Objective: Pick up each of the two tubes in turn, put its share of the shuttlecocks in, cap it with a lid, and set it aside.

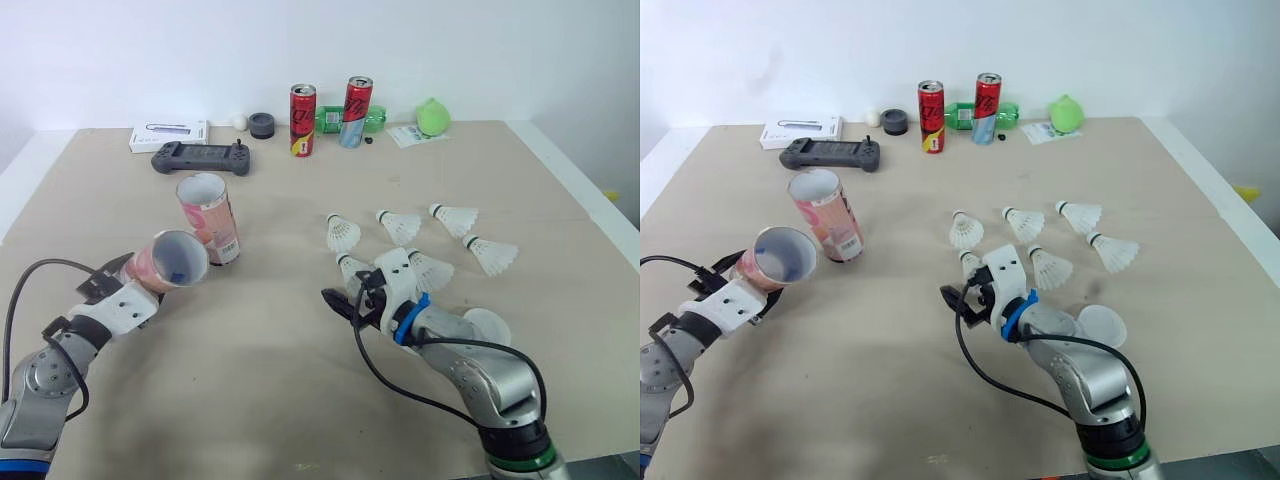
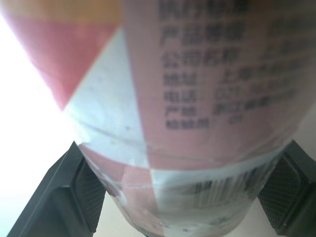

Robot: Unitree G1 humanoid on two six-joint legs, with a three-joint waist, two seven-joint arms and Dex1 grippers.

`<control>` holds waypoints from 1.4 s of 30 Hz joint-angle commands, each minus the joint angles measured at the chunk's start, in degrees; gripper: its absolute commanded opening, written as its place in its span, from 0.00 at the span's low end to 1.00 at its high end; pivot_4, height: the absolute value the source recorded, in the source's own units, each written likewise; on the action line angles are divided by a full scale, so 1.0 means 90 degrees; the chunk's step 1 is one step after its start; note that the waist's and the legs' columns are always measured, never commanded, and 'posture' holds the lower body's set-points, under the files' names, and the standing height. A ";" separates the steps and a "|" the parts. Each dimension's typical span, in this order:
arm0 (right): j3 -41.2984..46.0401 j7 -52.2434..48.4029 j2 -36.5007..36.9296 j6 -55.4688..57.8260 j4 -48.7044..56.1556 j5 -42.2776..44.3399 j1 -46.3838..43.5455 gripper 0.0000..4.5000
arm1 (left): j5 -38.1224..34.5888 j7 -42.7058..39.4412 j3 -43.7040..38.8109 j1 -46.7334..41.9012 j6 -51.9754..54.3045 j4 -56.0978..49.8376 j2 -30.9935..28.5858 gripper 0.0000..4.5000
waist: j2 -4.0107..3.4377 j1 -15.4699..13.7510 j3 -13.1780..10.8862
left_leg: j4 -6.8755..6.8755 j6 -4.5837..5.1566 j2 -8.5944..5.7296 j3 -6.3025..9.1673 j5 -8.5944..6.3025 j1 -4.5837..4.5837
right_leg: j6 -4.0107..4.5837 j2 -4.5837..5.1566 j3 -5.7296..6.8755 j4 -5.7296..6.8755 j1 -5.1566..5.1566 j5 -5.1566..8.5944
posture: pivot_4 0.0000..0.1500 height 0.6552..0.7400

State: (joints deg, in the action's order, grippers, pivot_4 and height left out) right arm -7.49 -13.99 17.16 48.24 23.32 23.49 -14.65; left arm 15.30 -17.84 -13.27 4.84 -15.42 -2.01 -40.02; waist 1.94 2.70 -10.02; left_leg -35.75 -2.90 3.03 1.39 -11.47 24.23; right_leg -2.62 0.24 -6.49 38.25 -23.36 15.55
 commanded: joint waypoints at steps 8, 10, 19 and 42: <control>0.0244 0.0137 -0.0130 -0.0054 -0.0035 -0.0242 -0.0156 0.06 | 0.0283 0.0111 0.0177 -0.0077 -0.0078 -0.0336 -0.0027 0.83 | -0.0001 0.0005 0.0000 | 0.0000 0.0001 0.0001 0.0002 0.0001 -0.0001 | 0.0000 -0.0005 0.0001 0.0001 0.0000 0.0000 | 1.00 1.00; 0.0216 -0.0056 -0.0001 -0.0176 0.0081 -0.0241 -0.0104 0.01 | 0.0367 0.0106 0.0258 -0.0122 -0.0018 -0.0371 -0.0021 0.83 | -0.0001 0.0005 0.0000 | -0.0002 0.0001 0.0001 0.0004 0.0002 -0.0001 | 0.0000 -0.0005 0.0002 0.0002 0.0001 0.0000 | 1.00 1.00; -0.0356 -0.2485 0.0874 -0.1578 0.0944 0.0162 -0.0655 0.01 | 0.0931 -0.0292 0.0869 -0.0425 0.0833 -0.0709 0.0062 0.83 | -0.0005 0.0023 -0.0003 | -0.0004 0.0002 -0.0003 0.0020 0.0002 0.0000 | -0.0003 -0.0010 0.0006 0.0003 0.0008 0.0002 | 1.00 1.00; -0.0673 -0.3269 -0.0518 -0.1426 -0.0095 0.0675 -0.2295 0.65 | 0.0893 -0.0406 0.1168 -0.0398 0.1525 -0.1085 0.0301 0.83 | -0.0005 0.0002 -0.0001 | -0.0012 0.0025 0.0003 0.0027 0.0052 -0.0008 | 0.0001 -0.0015 0.0016 0.0028 0.0007 -0.0044 | 1.00 1.00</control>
State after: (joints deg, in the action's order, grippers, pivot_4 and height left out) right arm -16.40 -43.57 12.00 33.74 19.80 26.78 -36.01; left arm 23.60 -21.55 -2.86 0.69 -1.44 -11.82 -37.30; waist 1.90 2.72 -10.03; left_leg -35.86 -2.68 3.04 1.64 -11.00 24.16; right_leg -2.62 0.12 -6.34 38.50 -23.27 15.16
